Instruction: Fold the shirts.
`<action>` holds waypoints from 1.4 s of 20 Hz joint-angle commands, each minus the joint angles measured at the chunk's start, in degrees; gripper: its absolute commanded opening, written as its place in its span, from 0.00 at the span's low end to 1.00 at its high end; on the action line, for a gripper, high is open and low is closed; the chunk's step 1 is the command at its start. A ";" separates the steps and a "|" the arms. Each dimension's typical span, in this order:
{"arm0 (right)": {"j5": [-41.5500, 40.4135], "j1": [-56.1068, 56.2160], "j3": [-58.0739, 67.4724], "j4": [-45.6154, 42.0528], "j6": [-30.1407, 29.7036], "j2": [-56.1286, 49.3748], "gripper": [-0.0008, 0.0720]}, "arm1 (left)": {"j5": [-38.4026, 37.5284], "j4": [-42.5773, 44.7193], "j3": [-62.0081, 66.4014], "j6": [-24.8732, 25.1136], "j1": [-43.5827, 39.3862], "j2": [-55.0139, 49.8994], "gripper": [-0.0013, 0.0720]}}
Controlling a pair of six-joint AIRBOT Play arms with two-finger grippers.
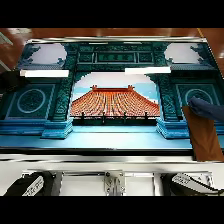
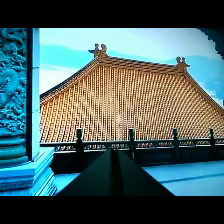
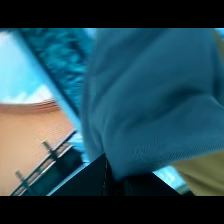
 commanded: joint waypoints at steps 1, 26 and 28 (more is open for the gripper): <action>2.43 -6.45 -4.37 -6.16 1.03 0.13 0.09 | -1.51 0.02 0.02 0.09 0.04 1.44 0.08; -14.93 49.05 -11.80 -19.54 4.52 10.27 0.80 | -0.44 20.94 0.07 -2.10 -24.55 -17.38 0.72; -14.12 54.21 -11.80 -19.76 5.27 6.29 0.80 | -0.83 21.07 0.07 -2.05 -26.60 -20.33 0.78</action>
